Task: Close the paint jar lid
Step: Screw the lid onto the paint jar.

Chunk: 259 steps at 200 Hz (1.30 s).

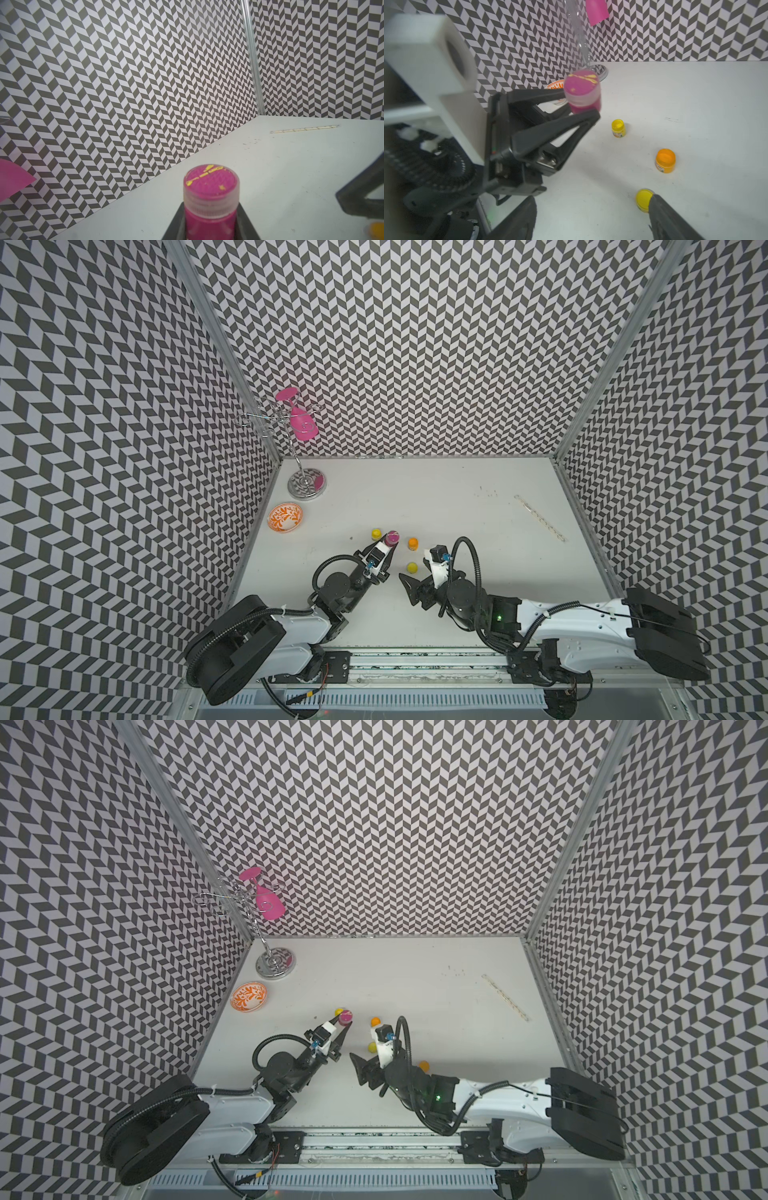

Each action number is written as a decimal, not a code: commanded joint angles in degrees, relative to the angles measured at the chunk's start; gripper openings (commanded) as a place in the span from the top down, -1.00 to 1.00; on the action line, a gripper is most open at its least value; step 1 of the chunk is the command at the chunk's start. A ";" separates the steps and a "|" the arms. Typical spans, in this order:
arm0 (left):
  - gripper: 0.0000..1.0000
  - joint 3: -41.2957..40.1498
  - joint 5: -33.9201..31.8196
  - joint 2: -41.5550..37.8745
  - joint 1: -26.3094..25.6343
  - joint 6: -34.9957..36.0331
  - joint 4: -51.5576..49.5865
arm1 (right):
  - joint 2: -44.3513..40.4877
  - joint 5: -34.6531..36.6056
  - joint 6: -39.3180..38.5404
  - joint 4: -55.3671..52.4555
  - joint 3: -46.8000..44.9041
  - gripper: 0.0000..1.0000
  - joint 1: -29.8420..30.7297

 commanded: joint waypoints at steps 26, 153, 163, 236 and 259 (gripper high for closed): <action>0.42 1.11 8.10 -1.16 1.16 -2.30 1.91 | -10.61 -3.64 -7.09 -2.02 -3.37 -0.70 -11.77; 0.42 4.82 57.96 19.34 6.84 -19.09 28.44 | -24.26 -46.18 -38.76 10.92 -10.79 -0.54 -23.86; 0.42 5.24 58.57 19.91 6.84 -19.51 28.55 | -23.80 -49.09 -39.28 10.28 -10.29 -0.52 -23.85; 0.42 5.90 59.07 19.51 6.49 -18.94 25.74 | -13.34 -57.14 -41.21 7.34 -5.43 -0.39 -23.85; 0.41 6.05 58.99 19.83 6.48 -18.94 25.83 | -12.33 -59.00 -40.95 7.84 -5.30 -0.37 -23.84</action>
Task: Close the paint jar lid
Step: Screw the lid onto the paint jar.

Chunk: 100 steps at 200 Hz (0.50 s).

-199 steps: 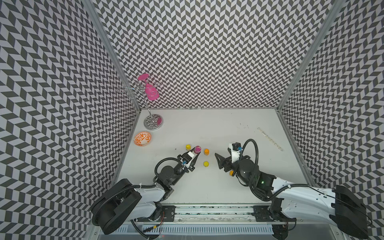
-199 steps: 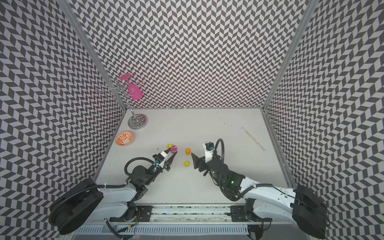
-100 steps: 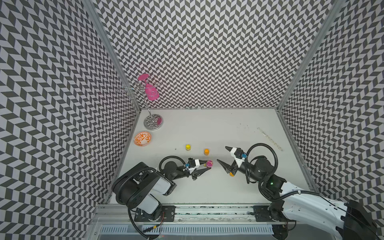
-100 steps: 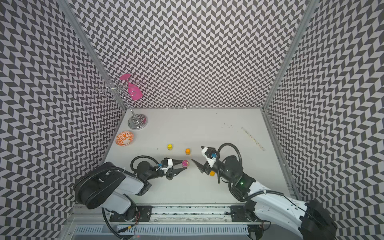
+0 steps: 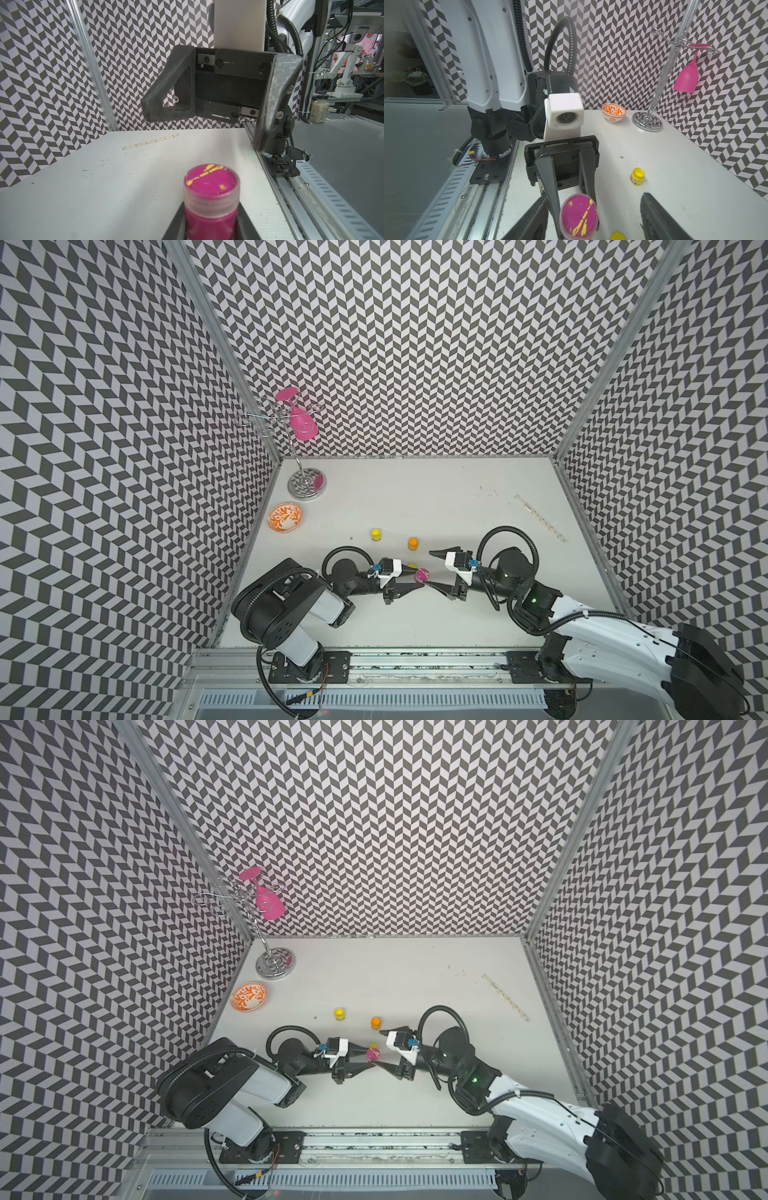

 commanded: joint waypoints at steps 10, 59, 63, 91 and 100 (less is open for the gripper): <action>0.41 1.23 1.23 -0.06 -0.22 -1.26 13.35 | 1.33 -3.40 -0.96 2.45 1.60 -0.34 -0.24; 0.41 1.23 1.26 -0.10 -0.25 -1.27 13.31 | 4.24 -5.45 -0.60 2.60 2.62 -0.03 -0.14; 0.41 1.23 1.20 -0.02 -0.29 -1.28 13.29 | 4.24 -5.38 -0.50 2.62 2.66 -0.02 -0.15; 0.42 1.23 1.23 -0.14 -0.25 -1.15 13.24 | 4.65 -5.16 -0.22 2.74 2.70 0.04 -0.13; 0.41 1.23 1.27 -0.17 -0.25 -1.14 13.22 | 4.93 -5.42 -0.14 2.72 2.83 0.04 -0.13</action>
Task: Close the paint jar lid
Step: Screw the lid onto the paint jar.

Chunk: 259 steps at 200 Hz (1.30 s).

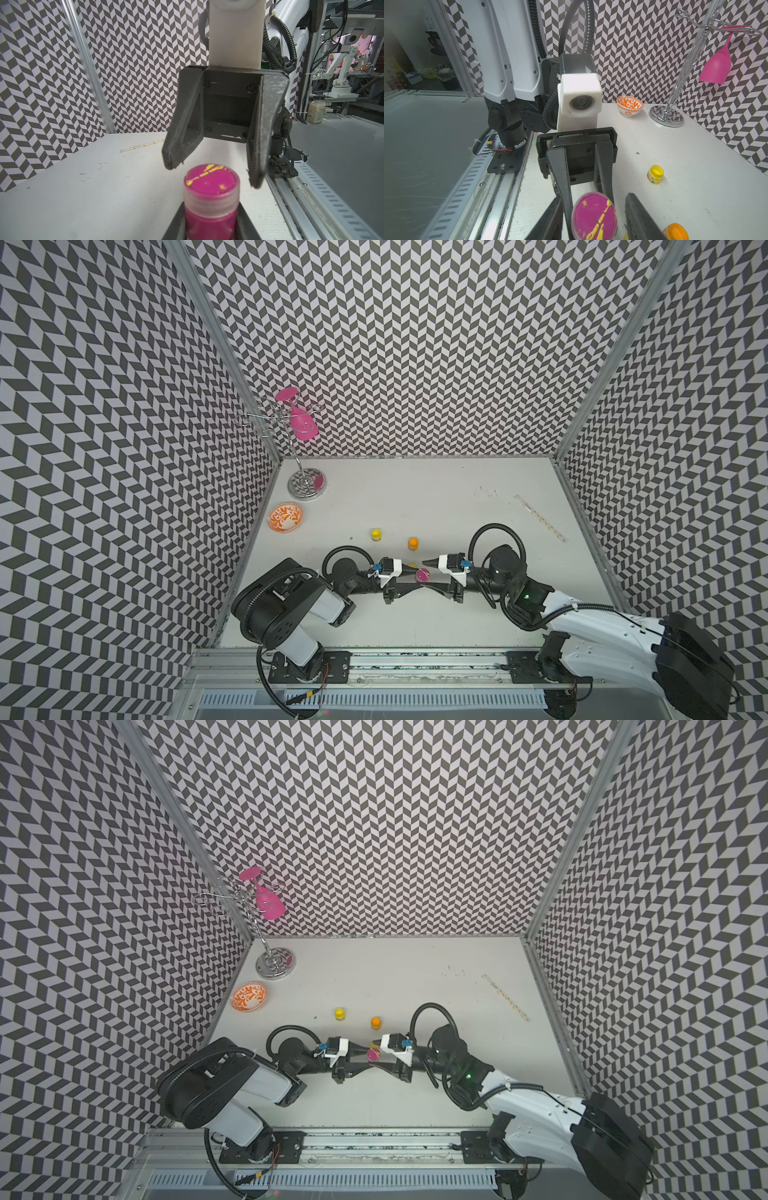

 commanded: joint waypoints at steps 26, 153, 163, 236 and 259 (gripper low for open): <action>0.41 0.65 0.61 -0.42 -0.31 -0.72 12.80 | 1.62 -1.56 -0.09 2.45 2.11 0.07 -0.19; 0.41 0.77 0.17 -0.95 -0.40 0.12 11.26 | 3.22 -1.71 0.54 2.14 2.91 0.27 -0.13; 0.41 0.77 0.21 -1.02 -0.44 0.12 11.28 | 3.05 -1.65 0.52 2.26 2.82 0.32 -0.17; 0.41 0.08 -3.22 -2.67 -0.49 0.80 10.62 | 3.65 1.55 2.18 2.21 3.08 0.58 -0.13; 0.42 -1.27 -9.17 -5.67 -0.99 2.89 8.86 | 4.38 4.69 4.59 2.62 3.24 0.67 0.62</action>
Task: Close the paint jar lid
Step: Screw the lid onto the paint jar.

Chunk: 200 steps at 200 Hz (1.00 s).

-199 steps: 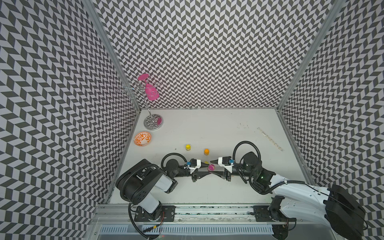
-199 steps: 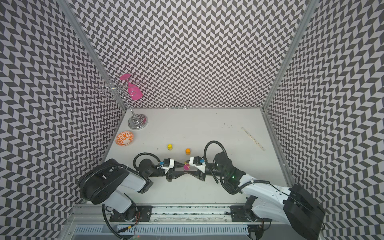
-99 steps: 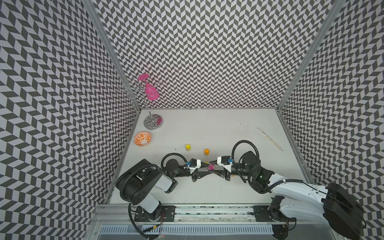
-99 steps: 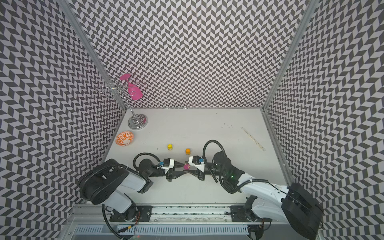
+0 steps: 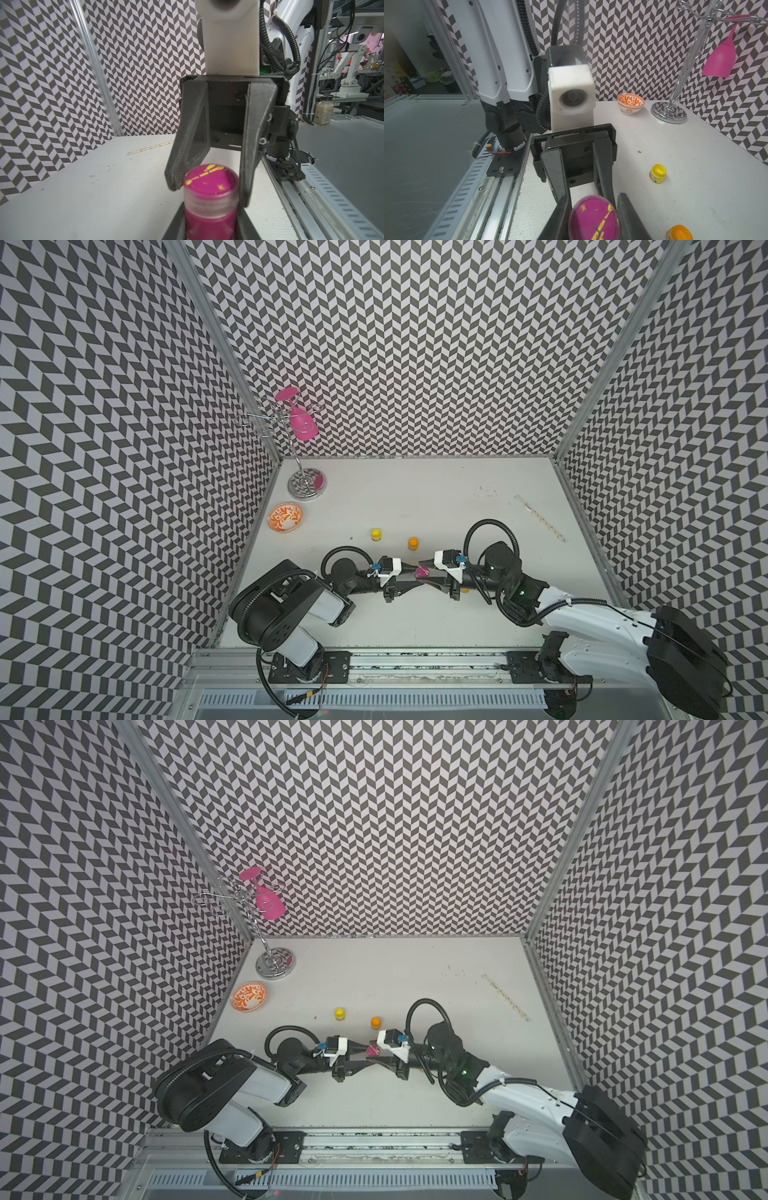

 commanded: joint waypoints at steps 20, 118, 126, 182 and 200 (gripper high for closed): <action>0.42 -1.64 -13.12 -8.48 -2.20 6.69 2.32 | 2.04 8.59 4.21 1.75 1.79 0.76 2.52; 0.43 -6.01 -45.66 -20.62 -5.19 14.28 -6.07 | 13.47 39.45 26.34 3.98 6.20 1.00 17.91; 0.43 -6.38 -47.83 -21.03 -5.48 14.86 -6.03 | 14.52 42.32 28.27 2.36 7.49 1.00 18.98; 0.44 -7.46 -57.94 -20.08 -6.22 19.69 -3.47 | 20.78 52.82 40.92 -4.97 14.22 1.00 23.60; 0.44 -7.84 -60.27 -18.48 -6.33 20.79 -1.14 | 21.96 53.66 42.63 -4.14 14.61 1.00 24.37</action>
